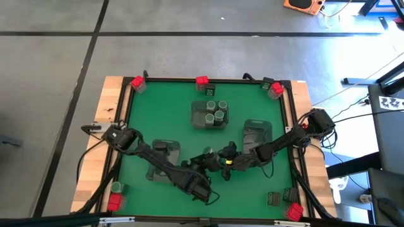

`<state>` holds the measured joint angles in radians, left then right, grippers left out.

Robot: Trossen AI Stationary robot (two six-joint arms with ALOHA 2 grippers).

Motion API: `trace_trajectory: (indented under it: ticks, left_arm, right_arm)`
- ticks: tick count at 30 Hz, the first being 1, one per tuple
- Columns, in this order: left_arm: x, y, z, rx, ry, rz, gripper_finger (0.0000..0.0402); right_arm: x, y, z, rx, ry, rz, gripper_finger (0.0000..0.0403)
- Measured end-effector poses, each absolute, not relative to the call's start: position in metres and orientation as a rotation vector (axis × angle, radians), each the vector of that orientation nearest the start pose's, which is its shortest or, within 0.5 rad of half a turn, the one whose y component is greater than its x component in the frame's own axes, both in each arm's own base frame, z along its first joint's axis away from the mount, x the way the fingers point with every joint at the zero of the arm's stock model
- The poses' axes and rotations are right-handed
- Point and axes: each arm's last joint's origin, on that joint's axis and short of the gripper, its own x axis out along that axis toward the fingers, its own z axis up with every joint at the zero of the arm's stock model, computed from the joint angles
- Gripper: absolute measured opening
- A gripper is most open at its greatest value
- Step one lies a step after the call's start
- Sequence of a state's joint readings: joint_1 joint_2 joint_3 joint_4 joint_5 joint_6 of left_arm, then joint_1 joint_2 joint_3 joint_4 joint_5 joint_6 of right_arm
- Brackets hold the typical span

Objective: Sort spices by type
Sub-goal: Put the green seasoning bottle into the top black bin

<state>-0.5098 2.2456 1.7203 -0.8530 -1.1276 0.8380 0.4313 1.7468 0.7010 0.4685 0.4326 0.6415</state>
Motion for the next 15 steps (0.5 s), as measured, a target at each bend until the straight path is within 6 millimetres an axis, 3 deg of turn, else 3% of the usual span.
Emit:
trace_trajectory:
  ticks: [5,8,15]
  left_arm:
    - [0.380,-0.207,0.168,1.770,1.182,0.149,0.0227]
    - [0.365,-0.213,0.177,1.678,1.156,0.216,0.0225]
    - [0.332,-0.202,0.234,1.070,1.018,0.466,0.0204]
  right_arm:
    - [0.290,0.120,0.138,0.356,0.521,-0.190,0.0203]
    - [0.289,0.118,0.144,0.317,0.512,-0.191,0.0203]
    - [0.291,0.116,0.144,0.186,0.492,-0.208,0.0203]
